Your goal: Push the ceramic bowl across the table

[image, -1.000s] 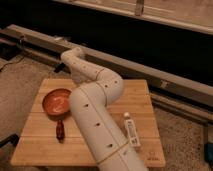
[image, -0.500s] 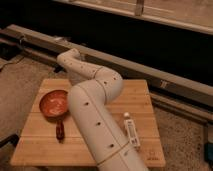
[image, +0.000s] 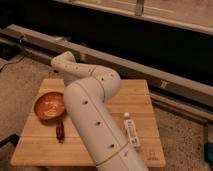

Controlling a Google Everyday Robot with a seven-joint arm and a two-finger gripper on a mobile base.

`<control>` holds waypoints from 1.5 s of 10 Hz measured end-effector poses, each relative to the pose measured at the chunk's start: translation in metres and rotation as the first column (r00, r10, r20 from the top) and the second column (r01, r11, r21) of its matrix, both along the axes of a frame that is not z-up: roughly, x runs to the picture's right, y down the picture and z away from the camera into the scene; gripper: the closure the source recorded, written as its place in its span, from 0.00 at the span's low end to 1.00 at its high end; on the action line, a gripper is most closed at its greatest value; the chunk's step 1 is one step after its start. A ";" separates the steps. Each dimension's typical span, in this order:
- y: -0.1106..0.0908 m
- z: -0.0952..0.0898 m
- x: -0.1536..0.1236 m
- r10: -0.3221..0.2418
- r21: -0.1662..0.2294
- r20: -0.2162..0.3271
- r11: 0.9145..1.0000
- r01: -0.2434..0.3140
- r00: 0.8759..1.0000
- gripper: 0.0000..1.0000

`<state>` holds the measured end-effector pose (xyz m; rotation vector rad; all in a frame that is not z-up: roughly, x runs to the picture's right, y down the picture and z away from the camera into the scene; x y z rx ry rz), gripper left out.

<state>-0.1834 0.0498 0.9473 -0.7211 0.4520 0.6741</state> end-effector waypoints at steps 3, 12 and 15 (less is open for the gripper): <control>0.007 -0.005 -0.008 -0.029 -0.005 0.027 1.000 0.029 0.999 0.20; 0.025 -0.020 -0.034 -0.079 -0.001 0.094 0.997 0.079 0.992 0.20; 0.024 -0.026 -0.043 -0.053 -0.010 0.127 0.998 0.054 0.991 0.20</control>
